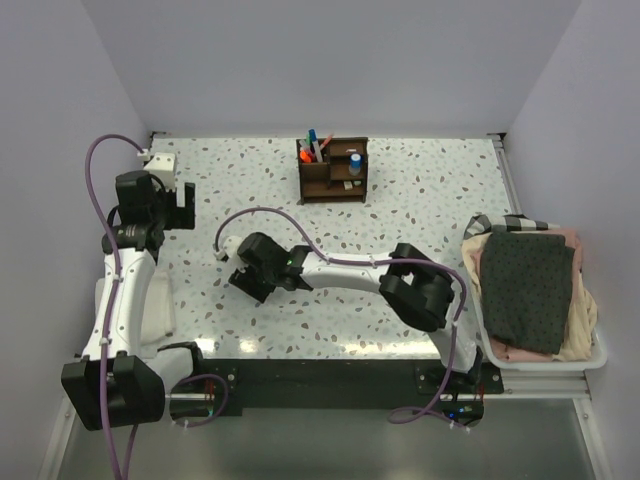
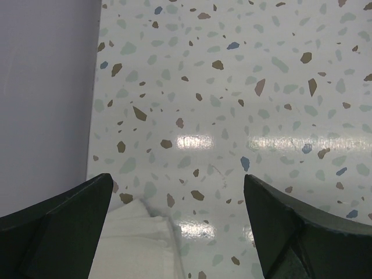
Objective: Sort the stationery into containers
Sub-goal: Pick up the stationery from the center of the board.
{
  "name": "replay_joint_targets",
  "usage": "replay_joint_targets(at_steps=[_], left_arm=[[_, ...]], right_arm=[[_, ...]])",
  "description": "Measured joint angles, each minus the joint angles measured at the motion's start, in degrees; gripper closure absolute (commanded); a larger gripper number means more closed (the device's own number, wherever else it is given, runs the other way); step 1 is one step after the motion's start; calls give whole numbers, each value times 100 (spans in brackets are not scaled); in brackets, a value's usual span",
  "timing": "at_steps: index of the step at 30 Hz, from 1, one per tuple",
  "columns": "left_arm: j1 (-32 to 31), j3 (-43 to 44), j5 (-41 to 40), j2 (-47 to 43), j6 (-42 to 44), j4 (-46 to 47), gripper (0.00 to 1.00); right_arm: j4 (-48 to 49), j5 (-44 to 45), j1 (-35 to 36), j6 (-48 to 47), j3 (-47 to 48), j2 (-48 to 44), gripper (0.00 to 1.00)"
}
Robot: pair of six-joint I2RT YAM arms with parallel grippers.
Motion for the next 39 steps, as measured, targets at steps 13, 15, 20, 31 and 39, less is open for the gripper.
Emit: replay_joint_targets(at_steps=[13, 15, 20, 31, 39], left_arm=[[0, 0, 0, 101, 42, 0, 0], [0, 0, 0, 101, 48, 0, 0], [0, 0, 0, 101, 59, -2, 0], [92, 0, 20, 101, 57, -2, 0], [131, 0, 24, 101, 55, 0, 0]], right_arm=[[-72, -280, -9, -437, 278, 247, 42], [-219, -586, -50, -951, 348, 273, 41], [-339, -1451, -264, -2516, 354, 264, 39], [-1034, -3086, -778, -5630, 343, 205, 40], [-1609, -3622, -767, -6513, 1187, 485, 40]])
